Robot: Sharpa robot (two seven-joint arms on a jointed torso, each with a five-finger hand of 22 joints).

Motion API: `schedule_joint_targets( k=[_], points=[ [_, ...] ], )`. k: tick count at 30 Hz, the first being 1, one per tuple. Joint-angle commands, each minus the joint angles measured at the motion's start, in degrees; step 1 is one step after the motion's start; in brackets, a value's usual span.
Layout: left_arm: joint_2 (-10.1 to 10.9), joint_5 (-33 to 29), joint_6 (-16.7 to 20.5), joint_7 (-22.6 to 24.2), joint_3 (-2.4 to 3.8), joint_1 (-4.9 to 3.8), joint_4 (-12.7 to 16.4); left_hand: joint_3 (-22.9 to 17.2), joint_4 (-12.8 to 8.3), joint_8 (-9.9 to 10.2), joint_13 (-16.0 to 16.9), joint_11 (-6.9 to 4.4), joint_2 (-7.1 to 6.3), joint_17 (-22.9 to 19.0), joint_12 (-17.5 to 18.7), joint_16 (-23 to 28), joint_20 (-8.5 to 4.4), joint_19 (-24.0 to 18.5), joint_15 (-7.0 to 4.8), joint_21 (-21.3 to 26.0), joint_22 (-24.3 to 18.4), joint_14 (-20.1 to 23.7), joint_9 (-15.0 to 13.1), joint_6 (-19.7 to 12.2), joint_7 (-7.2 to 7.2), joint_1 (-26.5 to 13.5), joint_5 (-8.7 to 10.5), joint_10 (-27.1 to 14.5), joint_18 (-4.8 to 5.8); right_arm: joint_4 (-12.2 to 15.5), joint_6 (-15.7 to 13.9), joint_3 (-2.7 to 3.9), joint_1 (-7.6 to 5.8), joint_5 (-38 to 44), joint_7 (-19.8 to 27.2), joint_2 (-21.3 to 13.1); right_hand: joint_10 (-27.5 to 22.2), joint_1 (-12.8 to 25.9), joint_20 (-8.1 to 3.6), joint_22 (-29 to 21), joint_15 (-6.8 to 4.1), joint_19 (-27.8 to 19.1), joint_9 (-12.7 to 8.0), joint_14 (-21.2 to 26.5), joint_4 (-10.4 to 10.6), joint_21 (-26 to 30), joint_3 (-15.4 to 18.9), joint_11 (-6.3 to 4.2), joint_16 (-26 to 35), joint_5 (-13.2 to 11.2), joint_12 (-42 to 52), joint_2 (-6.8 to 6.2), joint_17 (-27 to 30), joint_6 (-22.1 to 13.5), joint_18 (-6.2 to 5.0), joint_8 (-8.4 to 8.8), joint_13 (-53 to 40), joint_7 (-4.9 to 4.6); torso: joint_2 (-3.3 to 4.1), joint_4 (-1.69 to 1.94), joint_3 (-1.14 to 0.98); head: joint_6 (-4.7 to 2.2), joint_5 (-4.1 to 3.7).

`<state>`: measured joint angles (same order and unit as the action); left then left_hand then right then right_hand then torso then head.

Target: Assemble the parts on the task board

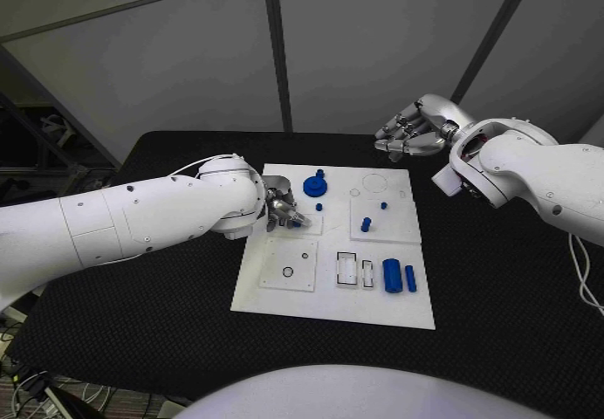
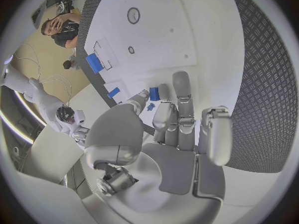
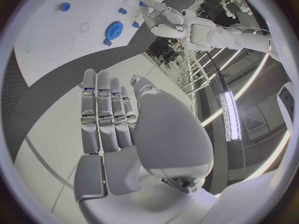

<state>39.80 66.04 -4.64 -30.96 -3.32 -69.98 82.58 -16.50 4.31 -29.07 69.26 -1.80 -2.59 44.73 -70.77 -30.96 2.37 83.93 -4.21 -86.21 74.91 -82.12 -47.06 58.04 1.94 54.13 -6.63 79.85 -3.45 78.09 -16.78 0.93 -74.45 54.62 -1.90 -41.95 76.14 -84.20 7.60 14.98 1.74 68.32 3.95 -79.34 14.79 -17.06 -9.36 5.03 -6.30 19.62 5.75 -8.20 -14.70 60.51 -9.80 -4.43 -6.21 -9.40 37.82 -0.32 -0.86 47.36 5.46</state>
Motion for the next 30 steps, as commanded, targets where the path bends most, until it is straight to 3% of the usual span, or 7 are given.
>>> schedule_joint_targets(
  k=[1, 11, 17, 25, 30],
  points=[
    [-0.03, -0.62, -0.15, -0.03, 0.04, -0.09, 0.01, -0.09, -0.45, 0.47, -0.25, 0.00, 0.19, 0.09, 0.48, 0.32, -0.30, 2.53, -0.22, 0.28, 10.44, -0.01, 0.12, -0.56, -0.10, 0.82, -0.13, -0.47, 2.06, -0.03, 0.42, 0.02, -0.11, -0.15, 0.16, 0.08, -0.34, 0.45, 0.18, -0.11, 0.10, 0.01, -0.01, 0.38, 0.32, 0.42, 0.01, -0.07, 0.26, 0.41, -0.04, -0.21, -0.12, -0.53, -0.56, -0.11, -0.09, -0.07, -0.01, -0.01, 0.02, 0.00, 0.04],
    [-0.09, -1.58, 2.03, 0.17, 0.04, -0.09, -0.10, -2.38, -1.47, 3.06, -1.87, 0.56, 2.56, 0.15, 2.18, 0.54, 0.00, 2.01, 0.13, 0.98, 9.82, -0.01, 1.62, -2.54, 0.65, 4.15, -0.27, -1.73, 1.85, -0.14, 0.53, 0.02, -0.10, -0.15, 0.13, 0.10, -0.34, 0.45, 0.18, -0.11, 0.10, 0.01, -0.01, 0.38, 0.32, 0.42, 0.01, -0.07, 0.26, 0.41, -0.04, -0.21, -0.12, -0.53, -0.56, -0.11, -0.09, -0.07, 0.03, -0.03, 0.02, 0.08, -0.03],
    [-0.14, -3.28, 2.06, 0.43, 0.04, -0.09, -0.05, -8.32, -4.12, 5.13, -2.01, 0.80, 3.78, 0.25, 2.37, 0.64, 0.13, 2.08, 0.28, 0.98, 9.95, -0.02, 3.17, -3.15, 1.11, 7.56, -0.39, -1.96, 1.87, -0.37, 0.87, 0.02, -0.08, -0.15, 0.12, 0.27, -0.35, 0.45, 0.18, -0.12, 0.10, 0.01, -0.01, 0.39, 0.32, 0.43, 0.01, -0.07, 0.27, 0.42, -0.04, -0.20, -0.13, -0.54, -0.56, -0.11, -0.09, -0.07, -0.01, 0.03, 0.01, 0.16, 0.01],
    [0.04, -4.43, 2.28, 0.65, 0.04, -0.09, 0.16, -19.90, -7.47, 5.90, -2.24, 1.12, 2.49, 0.41, 2.54, 0.79, 0.37, 2.16, 0.61, 0.99, 10.16, -0.04, 3.43, -3.24, 1.68, 6.93, -0.44, -1.91, 1.89, -0.50, 1.20, 0.02, -0.06, -0.15, 0.05, 0.28, -0.37, 0.46, 0.19, -0.14, 0.10, 0.01, -0.01, 0.41, 0.35, 0.46, -0.02, -0.06, 0.29, 0.45, -0.04, -0.14, -0.17, -0.55, -0.56, -0.11, -0.12, -0.07, -0.02, -0.06, 0.03, 0.13, 0.03],
    [0.45, -4.59, 2.40, 0.73, 0.07, -0.08, 0.67, -23.31, -8.48, 5.60, -2.27, 1.23, 2.00, 0.47, 2.50, 0.82, 0.45, 2.20, 0.62, 0.97, 10.26, -0.07, 2.95, -3.29, 1.68, 6.05, -0.39, -1.74, 1.91, -0.58, 1.44, 0.01, -0.05, -0.15, -0.03, 0.28, -0.37, 0.46, 0.19, -0.14, 0.10, 0.01, -0.01, 0.41, 0.35, 0.46, -0.02, -0.06, 0.29, 0.45, -0.04, -0.14, -0.17, -0.55, -0.56, -0.11, -0.12, -0.07, -0.02, -0.02, 0.01, 0.15, 0.00]
  ],
)
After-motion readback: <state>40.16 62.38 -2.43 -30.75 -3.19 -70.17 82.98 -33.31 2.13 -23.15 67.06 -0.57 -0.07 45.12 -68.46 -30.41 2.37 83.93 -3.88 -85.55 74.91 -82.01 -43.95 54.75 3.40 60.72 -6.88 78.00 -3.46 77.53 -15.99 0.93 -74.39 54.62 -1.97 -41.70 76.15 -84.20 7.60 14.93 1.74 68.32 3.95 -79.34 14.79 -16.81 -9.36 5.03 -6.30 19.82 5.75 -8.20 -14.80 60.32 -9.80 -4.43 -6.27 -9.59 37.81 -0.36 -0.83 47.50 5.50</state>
